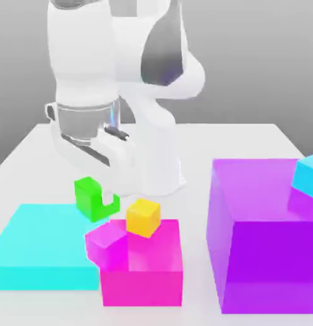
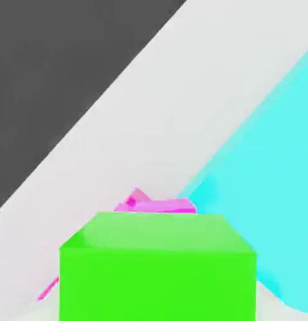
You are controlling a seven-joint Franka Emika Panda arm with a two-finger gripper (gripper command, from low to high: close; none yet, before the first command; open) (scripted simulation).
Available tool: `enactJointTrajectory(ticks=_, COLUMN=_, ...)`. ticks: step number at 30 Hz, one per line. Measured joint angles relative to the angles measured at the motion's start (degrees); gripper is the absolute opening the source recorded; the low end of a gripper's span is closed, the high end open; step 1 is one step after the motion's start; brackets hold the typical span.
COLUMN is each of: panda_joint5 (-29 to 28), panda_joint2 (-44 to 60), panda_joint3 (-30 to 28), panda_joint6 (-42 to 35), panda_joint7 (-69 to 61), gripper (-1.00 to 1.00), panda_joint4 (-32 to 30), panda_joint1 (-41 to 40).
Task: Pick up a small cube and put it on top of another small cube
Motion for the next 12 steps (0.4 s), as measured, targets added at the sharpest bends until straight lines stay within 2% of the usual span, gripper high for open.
enactJointTrajectory(ticks=1, panda_joint5=0.07, panda_joint2=1.62, panda_joint3=0.00, panda_joint6=2.35, panda_joint7=-0.03, gripper=-1.00, panda_joint4=-0.73, panda_joint1=0.03)
enactJointTrajectory(ticks=2, panda_joint5=0.11, panda_joint2=2.68, panda_joint3=0.00, panda_joint6=3.88, panda_joint7=-0.05, gripper=1.00, panda_joint4=-1.20, panda_joint1=0.05)
enactJointTrajectory(ticks=8, panda_joint5=0.04, panda_joint2=3.21, panda_joint3=0.01, panda_joint6=4.61, panda_joint7=0.00, gripper=1.00, panda_joint4=-1.43, panda_joint1=0.05)
enactJointTrajectory(ticks=12, panda_joint5=-0.26, panda_joint2=-1.79, panda_joint3=0.14, panda_joint6=-2.30, panda_joint7=0.22, gripper=1.00, panda_joint4=0.46, panda_joint1=-0.07)
